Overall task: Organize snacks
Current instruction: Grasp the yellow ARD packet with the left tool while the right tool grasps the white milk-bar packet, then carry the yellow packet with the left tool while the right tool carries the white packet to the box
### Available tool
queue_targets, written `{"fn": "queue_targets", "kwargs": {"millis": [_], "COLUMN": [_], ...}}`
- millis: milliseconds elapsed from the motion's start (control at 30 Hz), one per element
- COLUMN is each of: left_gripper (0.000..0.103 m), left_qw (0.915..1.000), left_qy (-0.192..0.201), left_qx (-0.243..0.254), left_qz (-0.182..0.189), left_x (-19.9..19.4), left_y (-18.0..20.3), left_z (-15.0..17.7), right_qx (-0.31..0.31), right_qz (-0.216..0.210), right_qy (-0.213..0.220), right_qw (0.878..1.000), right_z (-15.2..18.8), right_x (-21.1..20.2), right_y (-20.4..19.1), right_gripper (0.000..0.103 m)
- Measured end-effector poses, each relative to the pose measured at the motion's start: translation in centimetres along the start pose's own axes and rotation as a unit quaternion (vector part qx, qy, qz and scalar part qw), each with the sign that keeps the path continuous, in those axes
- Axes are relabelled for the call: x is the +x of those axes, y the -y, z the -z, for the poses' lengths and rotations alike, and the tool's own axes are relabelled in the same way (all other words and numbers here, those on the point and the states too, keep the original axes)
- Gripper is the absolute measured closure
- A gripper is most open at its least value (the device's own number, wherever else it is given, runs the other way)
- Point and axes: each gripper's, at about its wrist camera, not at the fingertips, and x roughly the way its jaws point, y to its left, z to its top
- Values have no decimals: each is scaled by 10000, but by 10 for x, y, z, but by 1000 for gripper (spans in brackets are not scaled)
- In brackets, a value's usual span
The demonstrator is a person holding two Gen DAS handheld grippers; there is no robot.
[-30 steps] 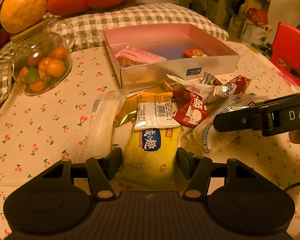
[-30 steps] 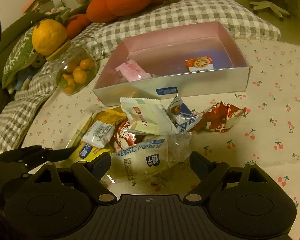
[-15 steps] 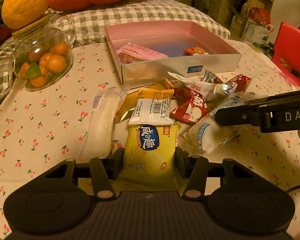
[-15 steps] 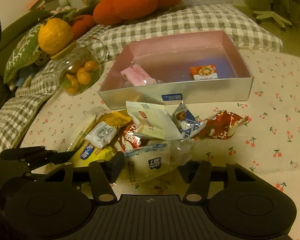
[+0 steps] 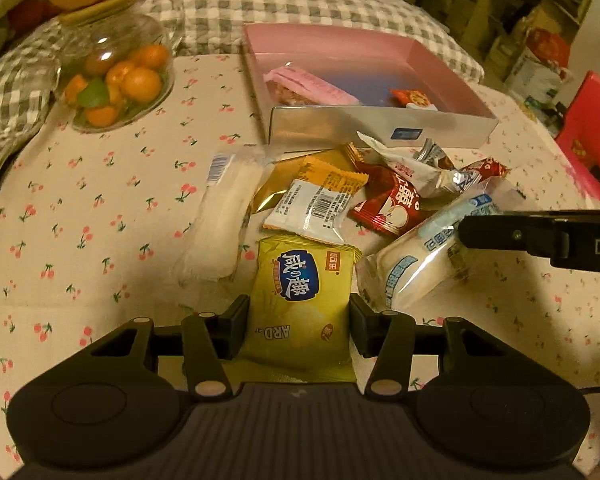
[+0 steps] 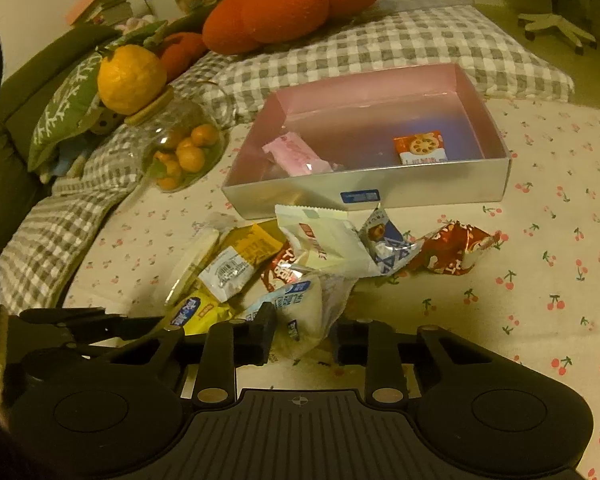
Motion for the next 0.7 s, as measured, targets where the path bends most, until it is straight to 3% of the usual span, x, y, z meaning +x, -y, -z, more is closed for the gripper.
{"fn": "queue_targets", "kwargs": {"millis": [700], "left_gripper": [56], "left_qw": [9994], "left_qy": [190], "left_qx": [-215], "left_qz": [188], "left_x": [-29], "left_y": [-1], "left_z": [-1], "right_qx": [432], "right_qz": [-318], "right_qy": [-157], "right_qw": [9984], "right_z": [-3], "right_x": [-19], "right_y": [4], "right_gripper": [88]}}
